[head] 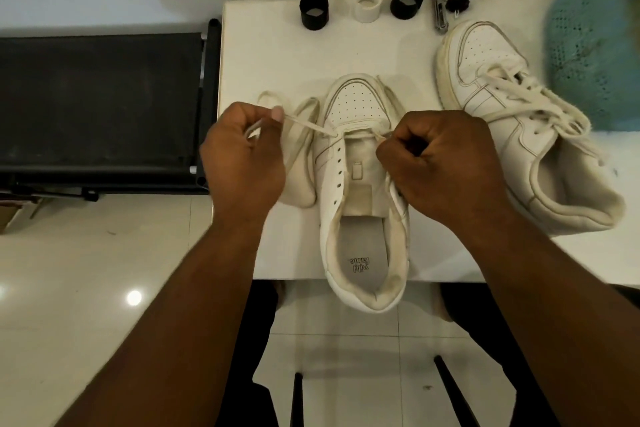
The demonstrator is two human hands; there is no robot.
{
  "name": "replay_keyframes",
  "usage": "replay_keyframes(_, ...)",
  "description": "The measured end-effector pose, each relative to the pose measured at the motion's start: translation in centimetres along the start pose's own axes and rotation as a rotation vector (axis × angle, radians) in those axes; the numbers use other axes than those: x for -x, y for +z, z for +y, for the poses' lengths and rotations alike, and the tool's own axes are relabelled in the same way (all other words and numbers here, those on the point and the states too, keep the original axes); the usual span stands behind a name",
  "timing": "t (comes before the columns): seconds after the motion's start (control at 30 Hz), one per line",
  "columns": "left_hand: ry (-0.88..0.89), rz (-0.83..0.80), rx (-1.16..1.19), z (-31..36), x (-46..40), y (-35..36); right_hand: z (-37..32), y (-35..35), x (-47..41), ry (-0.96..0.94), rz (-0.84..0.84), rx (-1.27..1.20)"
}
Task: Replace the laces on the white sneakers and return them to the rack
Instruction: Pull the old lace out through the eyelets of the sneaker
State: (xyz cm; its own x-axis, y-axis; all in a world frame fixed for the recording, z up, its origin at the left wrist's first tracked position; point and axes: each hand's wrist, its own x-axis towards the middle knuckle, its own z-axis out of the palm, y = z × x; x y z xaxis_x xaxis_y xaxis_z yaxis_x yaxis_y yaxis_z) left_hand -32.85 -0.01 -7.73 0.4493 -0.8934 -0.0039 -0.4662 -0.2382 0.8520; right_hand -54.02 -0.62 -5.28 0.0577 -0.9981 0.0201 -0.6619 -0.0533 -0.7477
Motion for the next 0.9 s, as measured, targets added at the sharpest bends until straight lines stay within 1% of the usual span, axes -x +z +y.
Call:
replay_keyframes(0.03, 0.002, 0.031, -0.009, -0.2, -0.2, -0.3, 0.1, 0.0, 0.0, -0.002, -0.005, -0.003)
replay_keyframes(0.07, 0.033, 0.026, -0.030, -0.2, -0.2, -0.5, 0.1, 0.0, 0.0, -0.004, -0.009, -0.008)
replay_keyframes(0.1, 0.084, -0.011, -0.056, -0.2, -0.1, -0.6, 0.1, 0.0, 0.0, -0.004, -0.011, -0.015)
replay_keyframes(0.2, 0.318, -0.219, -0.141, -0.3, 0.5, 0.1, -0.1, 0.0, 0.1, 0.006, -0.017, -0.027)
replay_keyframes(0.23, 0.364, -0.276, -0.163, -0.4, 0.7, 0.4, -0.1, 0.0, 0.1, 0.007, -0.017, -0.025)
replay_keyframes(0.3, 0.369, -0.305, -0.124, -0.5, 0.9, 0.8, -0.2, 0.0, 0.0, 0.008, -0.013, -0.015)
replay_keyframes(0.43, 0.310, -0.212, -0.106, -0.5, 0.8, 0.8, -0.1, 0.0, 0.0, 0.008, -0.009, -0.016)
replay_keyframes(0.57, 0.047, -0.034, -0.060, -0.6, 0.0, 0.4, 0.0, -0.1, 0.0, 0.024, -0.005, -0.010)
replay_keyframes(0.6, 0.021, -0.008, -0.066, -0.8, -0.2, 0.3, 0.0, -0.1, 0.0, 0.028, -0.006, -0.012)
replay_keyframes(0.63, 0.031, -0.005, -0.075, -0.9, -0.3, 0.2, 0.0, 0.0, 0.0, 0.029, -0.007, -0.014)
replay_keyframes(0.67, 0.078, -0.030, -0.084, -0.8, -0.2, 0.1, -0.1, 0.0, 0.0, 0.029, -0.007, -0.013)
replay_keyframes(0.77, 0.311, -0.208, -0.074, -0.5, 0.5, 0.6, -0.1, 0.0, 0.0, 0.026, -0.009, -0.009)
replay_keyframes(0.83, 0.357, -0.255, -0.072, -0.4, 1.0, 0.9, -0.1, 0.0, 0.0, 0.023, -0.008, -0.006)
replay_keyframes(0.9, 0.355, -0.228, -0.091, -0.5, 1.1, 1.1, -0.1, 0.0, -0.1, 0.023, -0.012, -0.017)
